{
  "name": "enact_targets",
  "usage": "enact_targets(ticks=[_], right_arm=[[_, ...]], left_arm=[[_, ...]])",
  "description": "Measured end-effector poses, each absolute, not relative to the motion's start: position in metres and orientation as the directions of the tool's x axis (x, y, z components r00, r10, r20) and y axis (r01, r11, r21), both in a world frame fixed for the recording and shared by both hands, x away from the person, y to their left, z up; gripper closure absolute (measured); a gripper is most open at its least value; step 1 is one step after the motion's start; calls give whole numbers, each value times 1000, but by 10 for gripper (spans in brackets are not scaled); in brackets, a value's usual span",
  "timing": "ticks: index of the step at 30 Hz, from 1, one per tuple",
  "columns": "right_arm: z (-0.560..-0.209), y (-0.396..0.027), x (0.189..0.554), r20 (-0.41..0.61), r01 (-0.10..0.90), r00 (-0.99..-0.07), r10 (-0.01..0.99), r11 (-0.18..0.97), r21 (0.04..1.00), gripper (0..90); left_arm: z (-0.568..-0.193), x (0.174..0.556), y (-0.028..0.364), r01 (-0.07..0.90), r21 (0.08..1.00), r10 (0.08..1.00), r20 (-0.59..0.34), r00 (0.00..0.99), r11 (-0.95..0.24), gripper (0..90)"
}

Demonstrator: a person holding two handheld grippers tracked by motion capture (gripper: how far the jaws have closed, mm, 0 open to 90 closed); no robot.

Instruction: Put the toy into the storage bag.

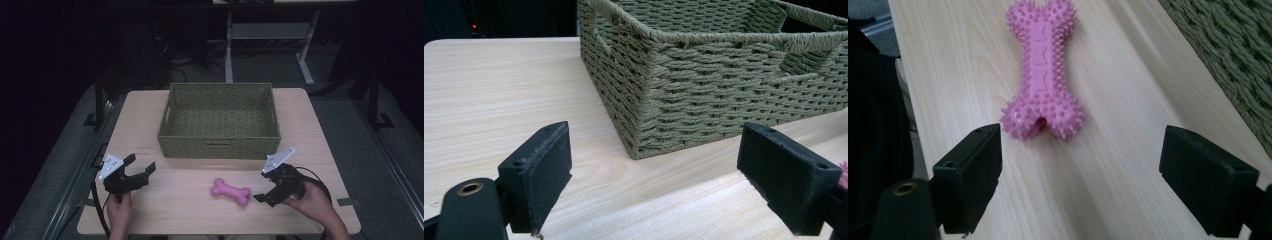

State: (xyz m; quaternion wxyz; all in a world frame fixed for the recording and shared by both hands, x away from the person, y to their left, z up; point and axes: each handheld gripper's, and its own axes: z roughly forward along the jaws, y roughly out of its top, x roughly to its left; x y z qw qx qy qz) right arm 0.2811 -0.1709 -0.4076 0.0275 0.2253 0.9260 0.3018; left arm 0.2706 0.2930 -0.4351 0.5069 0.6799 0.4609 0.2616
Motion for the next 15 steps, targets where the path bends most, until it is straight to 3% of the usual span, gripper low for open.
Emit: enact_targets(ticks=[15], right_arm=[[-398, -138, 291, 77, 340, -930, 359, 763, 550, 166]], left_arm=[[-436, 271, 293, 367, 929, 890, -119, 440, -57, 137]])
